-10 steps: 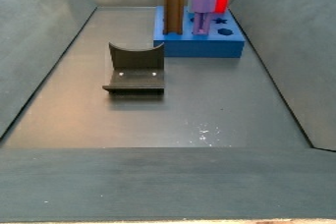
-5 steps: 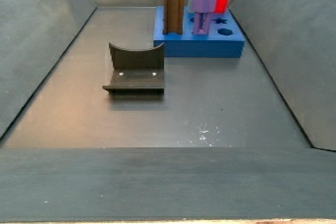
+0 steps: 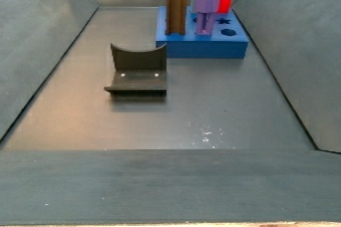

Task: Pick up the double-square object. Rotate the double-square object. Move to above the board. Insert the double-square object.
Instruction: Insert the double-square object.

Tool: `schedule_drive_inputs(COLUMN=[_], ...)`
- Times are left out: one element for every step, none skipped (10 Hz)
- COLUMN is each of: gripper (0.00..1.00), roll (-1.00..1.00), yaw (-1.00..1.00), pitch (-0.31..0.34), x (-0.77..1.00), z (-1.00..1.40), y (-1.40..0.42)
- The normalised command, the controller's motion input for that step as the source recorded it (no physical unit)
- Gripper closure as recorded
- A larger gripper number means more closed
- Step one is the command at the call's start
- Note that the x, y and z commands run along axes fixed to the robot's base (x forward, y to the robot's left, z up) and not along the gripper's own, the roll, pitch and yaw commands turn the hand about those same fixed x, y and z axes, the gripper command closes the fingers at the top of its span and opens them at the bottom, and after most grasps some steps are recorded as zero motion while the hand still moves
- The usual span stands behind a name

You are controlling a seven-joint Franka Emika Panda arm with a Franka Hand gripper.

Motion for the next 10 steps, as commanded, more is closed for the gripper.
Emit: schedule_drive_inputs(gripper=[1.00,1.00,1.00,1.00,1.00,1.00,1.00,1.00,1.00,1.00], roll=[-0.05,0.29,0.52,0.48,0.44,0.37,0.26,0.00,-0.34,-0.45], yaw=[0.17,0.16,0.16,0.13,0.09,0.05,0.00,-0.03,-0.13,-0.14], pitch=[0.129,0.277,0.340,0.329,0.297,0.240,0.220,0.169,0.000,-0.166], x=[0.95,0.91,0.86,0.81,0.69,0.55,0.34,0.12,0.00,0.00], z=[-0.83,-0.68,-0.59,-0.63,-0.66,-0.76,-0.85,-0.77,-0.54,-0.32], y=[0.03,-0.06,-0.17,-0.21,-0.20,-0.17,0.00,0.09,0.23,0.09])
